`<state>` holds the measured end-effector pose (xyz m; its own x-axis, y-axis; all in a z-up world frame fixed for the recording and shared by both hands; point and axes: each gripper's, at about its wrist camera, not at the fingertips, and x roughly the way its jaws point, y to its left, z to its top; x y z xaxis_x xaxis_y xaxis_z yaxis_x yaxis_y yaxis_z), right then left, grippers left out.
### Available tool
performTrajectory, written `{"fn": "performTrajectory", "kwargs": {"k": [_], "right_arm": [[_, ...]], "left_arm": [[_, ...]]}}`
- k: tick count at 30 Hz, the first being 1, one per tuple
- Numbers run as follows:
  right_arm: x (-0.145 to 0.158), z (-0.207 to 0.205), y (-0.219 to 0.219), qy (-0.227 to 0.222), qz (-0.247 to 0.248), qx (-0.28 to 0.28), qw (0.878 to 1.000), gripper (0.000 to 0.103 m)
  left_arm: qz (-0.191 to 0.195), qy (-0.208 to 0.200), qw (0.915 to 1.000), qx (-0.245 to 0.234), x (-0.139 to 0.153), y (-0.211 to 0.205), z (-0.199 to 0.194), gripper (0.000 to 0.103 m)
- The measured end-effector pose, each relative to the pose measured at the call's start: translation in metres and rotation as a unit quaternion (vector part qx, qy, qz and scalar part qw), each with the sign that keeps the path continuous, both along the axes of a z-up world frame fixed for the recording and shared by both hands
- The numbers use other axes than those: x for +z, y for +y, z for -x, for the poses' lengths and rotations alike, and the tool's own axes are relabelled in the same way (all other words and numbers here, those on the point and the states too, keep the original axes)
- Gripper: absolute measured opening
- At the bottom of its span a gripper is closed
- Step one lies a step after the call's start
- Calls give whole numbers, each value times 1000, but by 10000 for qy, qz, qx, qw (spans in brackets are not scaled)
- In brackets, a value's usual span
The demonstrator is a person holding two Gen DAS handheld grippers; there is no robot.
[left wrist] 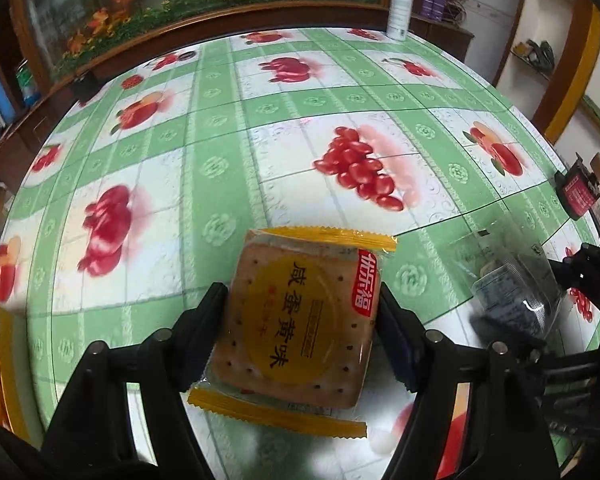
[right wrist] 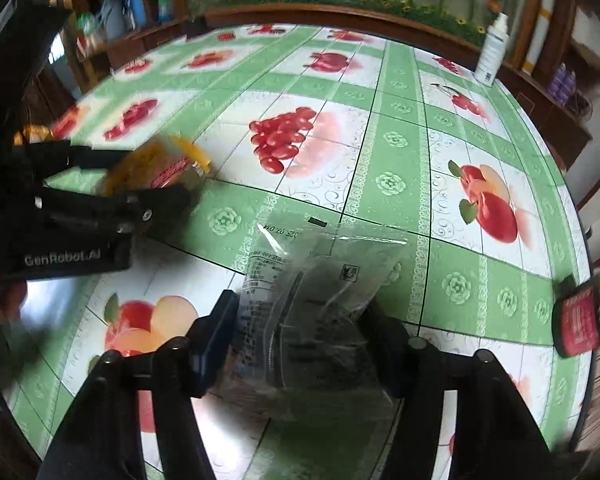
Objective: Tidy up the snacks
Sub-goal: 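Carry both packs to the white tray and release them onto the pile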
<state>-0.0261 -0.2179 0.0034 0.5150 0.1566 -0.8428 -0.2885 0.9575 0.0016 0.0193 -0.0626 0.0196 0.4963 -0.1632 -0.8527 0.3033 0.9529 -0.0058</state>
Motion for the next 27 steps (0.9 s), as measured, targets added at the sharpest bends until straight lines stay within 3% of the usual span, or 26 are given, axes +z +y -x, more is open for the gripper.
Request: {"fn": "performTrajectory", "kwargs": {"k": [6, 15, 27], "right_arm": [[14, 26, 25, -316, -39, 87, 9995, 56], [37, 31, 84, -686, -332, 529, 9957, 56], [61, 41, 169, -965, -459, 1307, 9856, 56]], "left_arm": [[173, -191, 9991, 341, 10, 27, 22, 73], [72, -729, 9926, 970, 44, 96, 62, 73], [-87, -1079, 9803, 1650, 68, 170, 99, 73]]}}
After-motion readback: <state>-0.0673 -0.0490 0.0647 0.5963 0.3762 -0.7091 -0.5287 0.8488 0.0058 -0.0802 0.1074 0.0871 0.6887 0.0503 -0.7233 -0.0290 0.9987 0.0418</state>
